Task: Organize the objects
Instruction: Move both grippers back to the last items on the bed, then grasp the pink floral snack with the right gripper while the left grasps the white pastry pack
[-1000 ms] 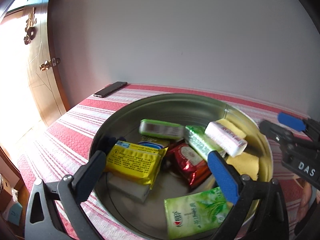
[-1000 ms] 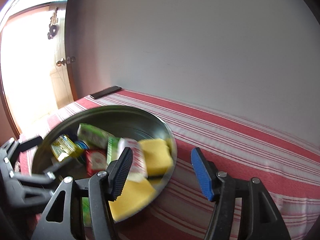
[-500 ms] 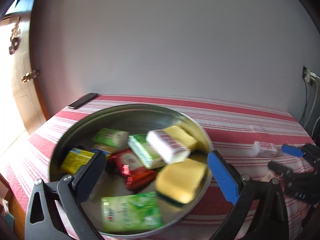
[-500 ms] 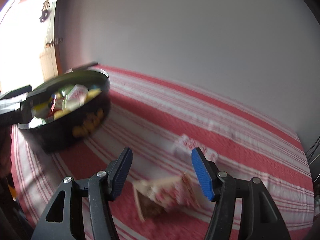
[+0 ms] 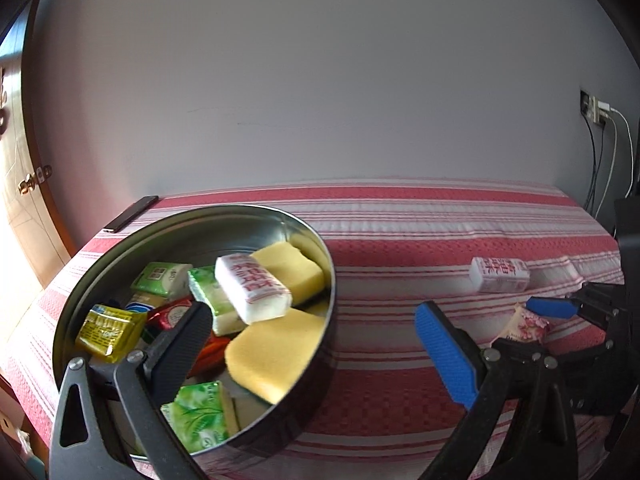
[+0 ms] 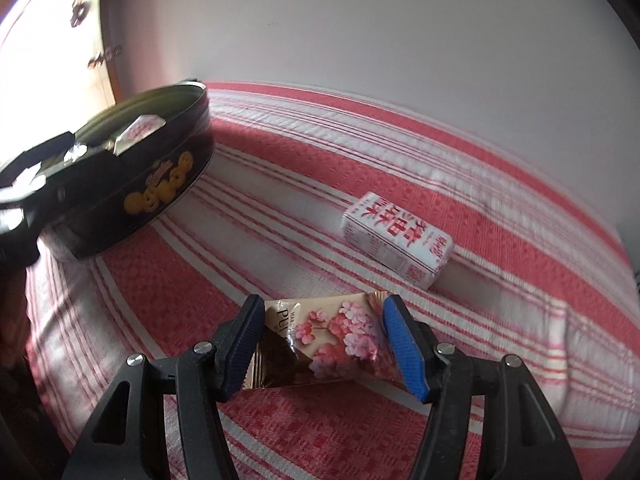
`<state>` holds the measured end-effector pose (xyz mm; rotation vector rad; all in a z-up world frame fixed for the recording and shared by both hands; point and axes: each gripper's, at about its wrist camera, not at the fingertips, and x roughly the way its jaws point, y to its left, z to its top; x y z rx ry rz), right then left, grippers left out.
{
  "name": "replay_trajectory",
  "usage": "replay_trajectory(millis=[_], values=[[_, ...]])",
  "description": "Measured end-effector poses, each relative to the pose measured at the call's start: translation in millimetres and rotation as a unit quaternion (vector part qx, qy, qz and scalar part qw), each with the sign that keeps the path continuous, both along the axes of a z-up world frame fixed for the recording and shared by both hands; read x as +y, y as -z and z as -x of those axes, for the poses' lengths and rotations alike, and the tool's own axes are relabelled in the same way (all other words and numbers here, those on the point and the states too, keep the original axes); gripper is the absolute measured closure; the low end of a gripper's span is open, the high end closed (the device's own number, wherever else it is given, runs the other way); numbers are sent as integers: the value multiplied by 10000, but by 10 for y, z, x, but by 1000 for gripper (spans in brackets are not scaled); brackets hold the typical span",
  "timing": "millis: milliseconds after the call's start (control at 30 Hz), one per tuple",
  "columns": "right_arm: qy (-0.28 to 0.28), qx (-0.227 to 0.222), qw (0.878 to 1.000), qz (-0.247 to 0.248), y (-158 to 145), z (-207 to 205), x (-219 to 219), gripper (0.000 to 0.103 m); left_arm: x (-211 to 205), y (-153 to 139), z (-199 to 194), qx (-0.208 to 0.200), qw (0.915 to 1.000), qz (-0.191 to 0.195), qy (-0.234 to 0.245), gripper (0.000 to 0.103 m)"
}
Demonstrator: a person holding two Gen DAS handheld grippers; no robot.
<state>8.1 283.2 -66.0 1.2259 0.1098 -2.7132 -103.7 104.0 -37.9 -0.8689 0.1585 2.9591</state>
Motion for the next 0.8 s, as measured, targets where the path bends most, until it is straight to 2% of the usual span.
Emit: replay_trajectory(millis=[200,400,500,700,767,800], values=[[29,-15,9999,123,-2,-51,42,41,155,-9,23,16,9998,142,101,0],[22,-66,9988,489,-7,-38,156,39,331,-2,0,44,9992,323,239,0],[-30,-68,9986,521,-13,-43,147,34,370,13,-3,25,9990,369,260,0],[-47,-97,9992,376,14,-30,106,32,351,38,15,-40,9990,359,253,0],[52,-135,9998,134,32,-15,77,33,347,38,18,-48,9990,365,251,0],[101,-180,9998,18,47,-7,60,37,344,35,19,-48,9990,364,254,0]])
